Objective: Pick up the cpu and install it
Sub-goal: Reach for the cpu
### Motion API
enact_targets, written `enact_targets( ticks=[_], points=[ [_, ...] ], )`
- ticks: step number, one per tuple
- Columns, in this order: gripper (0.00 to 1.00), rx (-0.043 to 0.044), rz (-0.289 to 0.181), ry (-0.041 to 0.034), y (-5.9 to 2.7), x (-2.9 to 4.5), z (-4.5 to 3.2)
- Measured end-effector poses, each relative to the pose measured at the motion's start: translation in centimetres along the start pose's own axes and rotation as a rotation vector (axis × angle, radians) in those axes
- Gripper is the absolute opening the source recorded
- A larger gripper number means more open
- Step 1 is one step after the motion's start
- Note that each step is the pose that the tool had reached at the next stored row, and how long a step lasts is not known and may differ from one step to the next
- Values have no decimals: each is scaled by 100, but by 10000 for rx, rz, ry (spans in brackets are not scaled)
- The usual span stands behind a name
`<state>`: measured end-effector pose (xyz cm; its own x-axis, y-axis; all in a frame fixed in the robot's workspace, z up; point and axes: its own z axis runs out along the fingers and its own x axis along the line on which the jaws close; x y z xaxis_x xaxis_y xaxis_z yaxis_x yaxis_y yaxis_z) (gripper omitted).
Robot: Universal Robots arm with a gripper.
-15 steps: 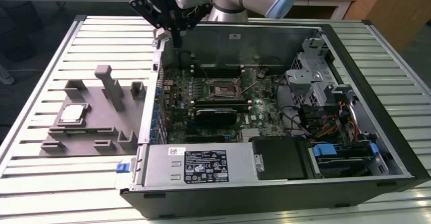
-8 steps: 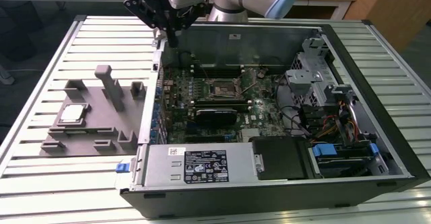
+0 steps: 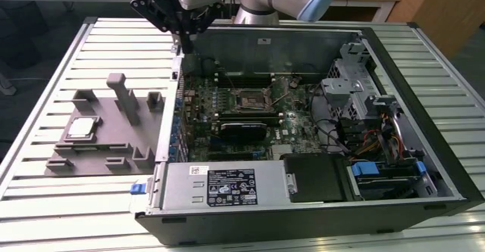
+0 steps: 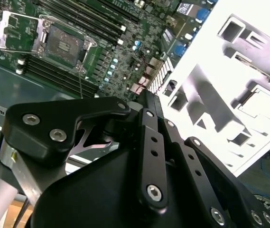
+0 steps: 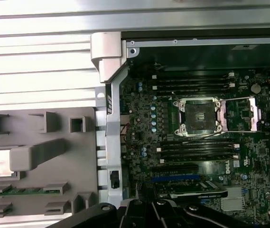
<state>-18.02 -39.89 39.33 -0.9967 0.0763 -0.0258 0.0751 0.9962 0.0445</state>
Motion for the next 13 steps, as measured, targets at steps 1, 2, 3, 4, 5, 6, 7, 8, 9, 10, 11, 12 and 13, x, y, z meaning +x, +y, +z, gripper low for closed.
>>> enact_targets(
  ticks=[1,2,3,4,5,6,7,8,9,10,11,12,13],
  points=[
    [11,0,1,0,-1,14,0],
    [11,1,2,0,-2,29,-1],
    [11,0,2,0,-3,45,-1],
    [11,0,4,0,-5,62,-2],
    [11,0,5,0,-6,80,-2],
    [11,1,6,0,-7,99,-3],
    [11,0,7,-1,-9,119,-3],
    [11,0,8,-1,-11,142,-4],
    [11,0,10,-1,-12,164,-4],
    [11,1,11,-1,-14,187,-4],
    [11,0,14,-1,-16,209,-4],
    [11,0,15,-1,-17,230,-4],
    [11,1,16,0,-19,249,-2]
  ],
)
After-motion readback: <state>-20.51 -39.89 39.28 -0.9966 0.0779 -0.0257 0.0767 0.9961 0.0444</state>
